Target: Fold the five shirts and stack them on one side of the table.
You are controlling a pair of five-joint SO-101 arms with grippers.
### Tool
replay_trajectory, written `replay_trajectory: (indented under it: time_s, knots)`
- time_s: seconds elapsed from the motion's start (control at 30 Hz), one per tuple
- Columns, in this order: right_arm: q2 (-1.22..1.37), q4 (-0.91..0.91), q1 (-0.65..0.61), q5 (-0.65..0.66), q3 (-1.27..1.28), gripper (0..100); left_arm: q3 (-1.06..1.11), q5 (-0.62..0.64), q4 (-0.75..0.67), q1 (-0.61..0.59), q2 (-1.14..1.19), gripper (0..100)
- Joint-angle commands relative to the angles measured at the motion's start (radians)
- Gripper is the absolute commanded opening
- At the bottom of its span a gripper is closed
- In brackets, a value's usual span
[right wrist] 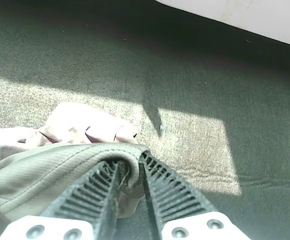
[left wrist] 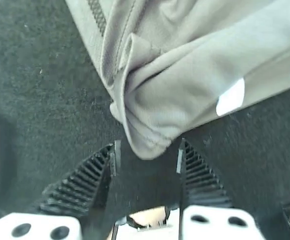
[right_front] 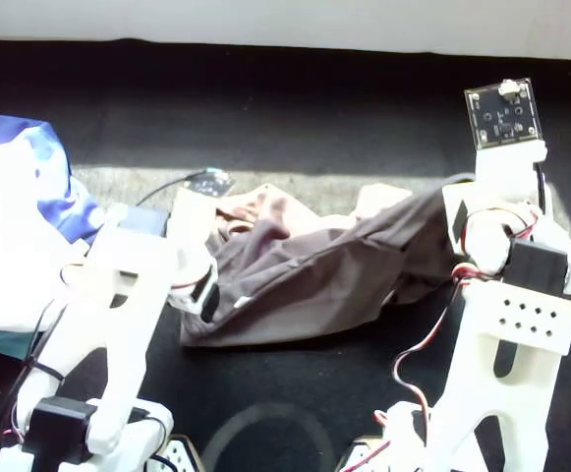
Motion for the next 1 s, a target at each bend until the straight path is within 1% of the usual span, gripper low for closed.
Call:
replay_trajectory:
  time_s: [0.0, 0.07, 0.1, 0.27, 0.33, 0.47, 0.57, 0.7, 0.9, 0.97]
  knots:
    - [-0.035, -0.016, 0.007, 0.012, -0.004, 0.5, -0.104, 0.057, 0.109, 0.004, -0.007, 19]
    - [-0.035, -0.016, 0.005, 0.011, -0.008, 0.5, -0.074, 0.115, 0.11, 0.001, -0.005, 19]
    - [-0.035, -0.016, 0.005, 0.011, -0.008, 0.5, -0.056, 0.124, 0.097, -0.004, -0.005, 19]
    - [-0.028, -0.018, 0.005, 0.011, -0.008, 0.5, 0.041, 0.123, 0.032, 0.008, -0.005, 19]
    - [-0.027, -0.018, 0.005, 0.011, -0.008, 0.5, 0.09, 0.123, -0.021, 0.018, -0.005, 19]
    - [-0.028, -0.018, 0.005, 0.009, -0.008, 0.5, 0.176, 0.127, -0.172, 0.018, -0.004, 19]
    - [-0.028, -0.018, 0.005, 0.009, -0.008, 0.5, 0.211, 0.13, -0.242, 0.027, -0.004, 19]
    - [-0.03, -0.018, 0.005, 0.009, -0.007, 0.5, 0.228, 0.13, -0.269, 0.056, -0.004, 19]
    - [-0.033, -0.013, 0.005, 0.008, -0.004, 0.5, 0.228, 0.13, -0.295, 0.053, -0.004, 19]
    - [-0.035, -0.012, 0.005, 0.008, -0.005, 0.5, 0.228, 0.13, -0.293, 0.056, -0.004, 16]
